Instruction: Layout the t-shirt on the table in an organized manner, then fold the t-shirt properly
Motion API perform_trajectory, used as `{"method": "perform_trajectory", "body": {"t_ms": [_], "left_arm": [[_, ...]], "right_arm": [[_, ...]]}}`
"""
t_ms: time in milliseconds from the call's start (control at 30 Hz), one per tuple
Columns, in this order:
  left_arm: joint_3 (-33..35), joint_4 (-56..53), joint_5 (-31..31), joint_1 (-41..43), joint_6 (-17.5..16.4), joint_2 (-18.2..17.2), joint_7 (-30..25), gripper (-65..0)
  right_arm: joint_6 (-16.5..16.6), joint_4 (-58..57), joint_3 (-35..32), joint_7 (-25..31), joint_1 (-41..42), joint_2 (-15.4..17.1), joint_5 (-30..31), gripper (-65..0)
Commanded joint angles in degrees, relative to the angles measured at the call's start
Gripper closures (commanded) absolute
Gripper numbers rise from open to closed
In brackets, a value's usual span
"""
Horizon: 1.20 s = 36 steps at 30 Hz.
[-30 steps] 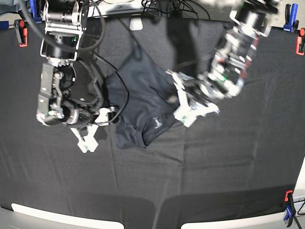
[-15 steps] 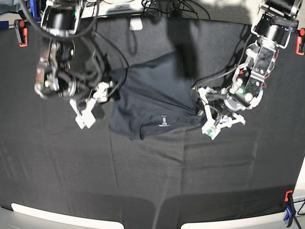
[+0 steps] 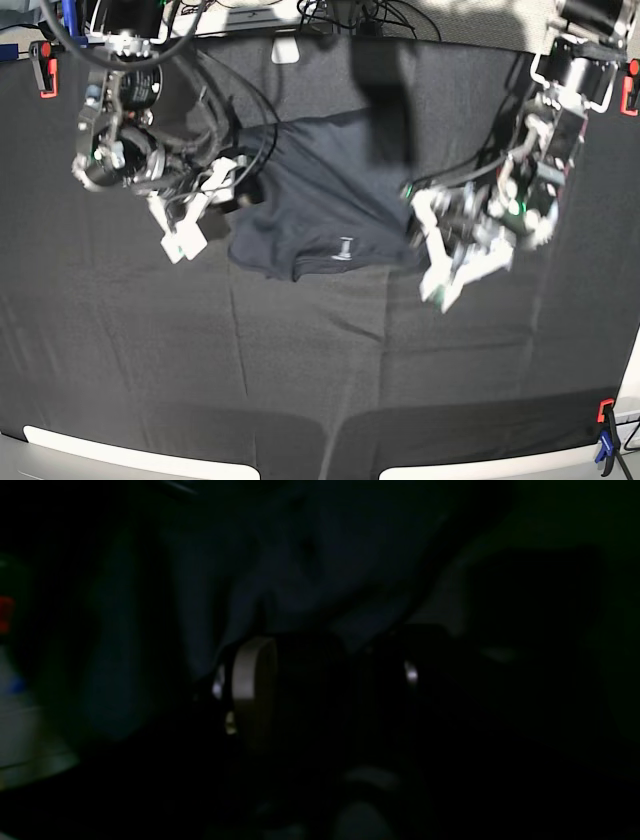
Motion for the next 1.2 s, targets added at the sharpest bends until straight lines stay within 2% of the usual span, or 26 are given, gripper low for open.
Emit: {"method": "perform_trajectory", "body": {"t_ms": [0,133,367,467,533,700,933,1067,1167], "left_arm": [[-0.4,3.5,0.2,-1.9,0.1,-0.2,-0.3,-26.0],[-0.4,10.9,0.2,-2.0,0.1,-0.2,0.3,-26.0],[-0.4,12.5,1.7,2.1,0.8,-0.2,0.3,-26.0],[-1.2,14.4,2.6,6.0,8.3,-0.2,-6.1,-26.0],[-3.3,17.3,2.5,9.6,10.3,-0.2,-9.8,-26.0],[-12.8,26.0,2.2,19.7,10.2,-0.2,-10.8,-26.0],[-25.5,32.0,1.9,36.8,7.4,-0.2,-9.0,-26.0],[-29.4,34.1,1.9,46.4,4.8,-0.2,-8.8,-26.0],[-30.9,35.9,1.9,52.1,4.8,-0.2,-8.4,-26.0]], "right_arm": [[-0.1,2.3,0.4,1.7,1.3,0.4,-1.1,-30.3],[-0.4,6.3,1.4,1.3,1.5,0.4,-5.6,-30.3],[-0.4,14.6,7.1,-0.1,1.4,0.4,-5.0,-30.3],[0.0,17.6,9.4,-0.3,-0.5,1.3,3.6,-30.3],[2.4,19.3,9.2,-0.3,-3.3,3.2,7.2,-30.3],[2.7,23.4,9.7,-0.3,-10.2,6.3,8.1,-30.3],[2.7,31.5,11.2,-0.3,-20.9,6.1,8.2,-30.3],[2.7,36.8,11.3,-0.3,-28.7,6.1,8.2,-30.3],[2.7,40.5,11.3,-0.3,-34.9,6.1,7.8,-30.3]]}}
